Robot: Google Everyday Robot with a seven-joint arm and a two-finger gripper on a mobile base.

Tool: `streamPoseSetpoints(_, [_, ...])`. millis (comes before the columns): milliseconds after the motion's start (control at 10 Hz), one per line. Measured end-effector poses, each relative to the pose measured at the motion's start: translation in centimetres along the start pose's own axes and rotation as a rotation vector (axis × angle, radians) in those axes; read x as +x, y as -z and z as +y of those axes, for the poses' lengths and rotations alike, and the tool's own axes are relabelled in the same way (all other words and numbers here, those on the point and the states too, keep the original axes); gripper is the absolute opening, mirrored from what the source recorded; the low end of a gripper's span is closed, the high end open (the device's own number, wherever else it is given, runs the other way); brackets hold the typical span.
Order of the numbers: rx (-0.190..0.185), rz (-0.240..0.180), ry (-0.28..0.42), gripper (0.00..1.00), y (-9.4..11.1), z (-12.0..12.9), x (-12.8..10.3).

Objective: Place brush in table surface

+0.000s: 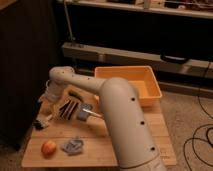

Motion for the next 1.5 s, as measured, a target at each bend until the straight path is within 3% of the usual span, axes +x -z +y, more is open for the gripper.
streamPoseSetpoints(200, [-0.028, -0.036, 0.006, 0.8, -1.3, 0.4, 0.3])
streamPoseSetpoints(500, [-0.094, -0.053, 0.022, 0.76, -2.6, 0.9, -0.4])
streamPoseSetpoints(900, [-0.181, -0.078, 0.044, 0.39, -4.0, 0.9, -1.6])
streamPoseSetpoints(1100, [-0.231, -0.099, 0.105, 0.16, -4.8, -0.1, -4.1])
streamPoseSetpoints(1300, [-0.26, -0.116, 0.13, 0.08, -4.9, -0.4, -5.1])
streamPoseSetpoints(1500, [-0.253, -0.116, 0.117, 0.08, -3.3, -0.2, -4.8])
